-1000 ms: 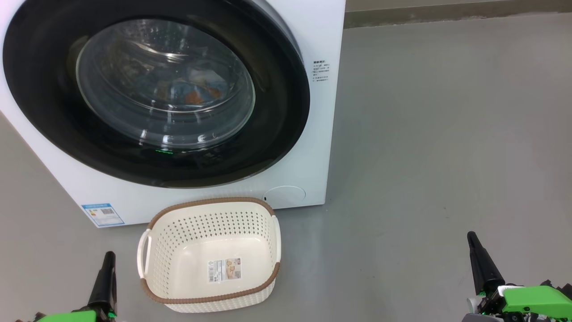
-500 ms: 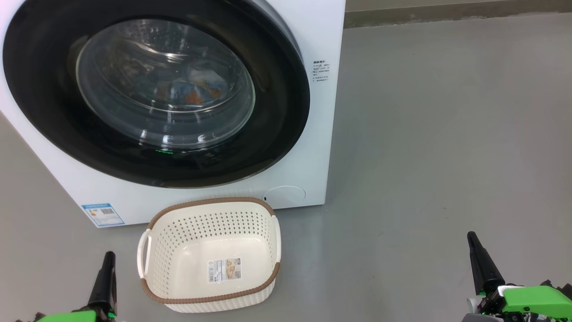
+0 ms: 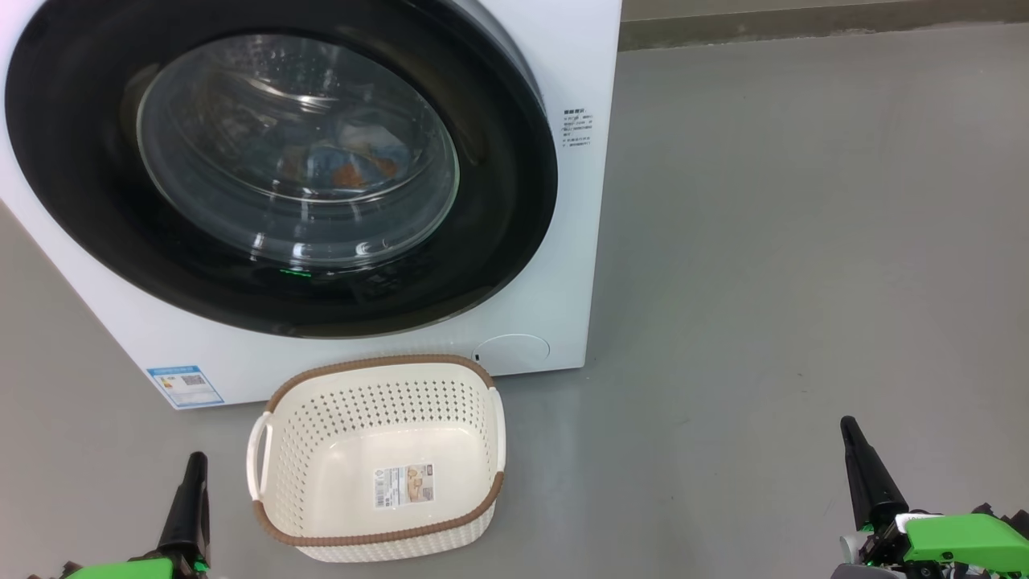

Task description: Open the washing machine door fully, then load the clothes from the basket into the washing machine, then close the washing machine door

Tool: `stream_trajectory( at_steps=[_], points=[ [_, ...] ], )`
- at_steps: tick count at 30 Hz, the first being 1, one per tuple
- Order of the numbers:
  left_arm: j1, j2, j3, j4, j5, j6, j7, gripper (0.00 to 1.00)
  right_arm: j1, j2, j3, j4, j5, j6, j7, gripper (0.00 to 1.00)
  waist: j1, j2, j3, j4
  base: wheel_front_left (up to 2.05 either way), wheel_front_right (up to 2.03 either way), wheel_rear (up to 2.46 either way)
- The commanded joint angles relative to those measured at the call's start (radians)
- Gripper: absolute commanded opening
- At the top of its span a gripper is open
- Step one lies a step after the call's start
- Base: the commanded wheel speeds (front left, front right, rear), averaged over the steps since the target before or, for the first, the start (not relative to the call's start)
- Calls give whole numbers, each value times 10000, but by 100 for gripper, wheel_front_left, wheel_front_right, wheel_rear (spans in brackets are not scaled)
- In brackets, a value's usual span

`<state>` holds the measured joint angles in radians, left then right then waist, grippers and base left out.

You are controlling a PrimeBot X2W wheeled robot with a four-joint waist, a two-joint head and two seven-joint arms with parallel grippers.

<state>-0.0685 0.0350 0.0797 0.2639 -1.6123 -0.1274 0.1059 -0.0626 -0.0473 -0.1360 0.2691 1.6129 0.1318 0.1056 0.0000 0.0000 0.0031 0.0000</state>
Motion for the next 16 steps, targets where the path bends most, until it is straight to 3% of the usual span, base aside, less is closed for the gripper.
stream_trajectory(
  at_steps=[1,16],
  points=[
    [-395,159,343,-190,39,-33,74,0,-454,-37,222,-244,-44,-11,77,0,0,0,0,0,0,0,0],
    [-395,157,345,-190,41,-33,76,0,-454,-35,219,-244,-46,-11,79,0,0,0,0,0,0,0,0]
  ],
)
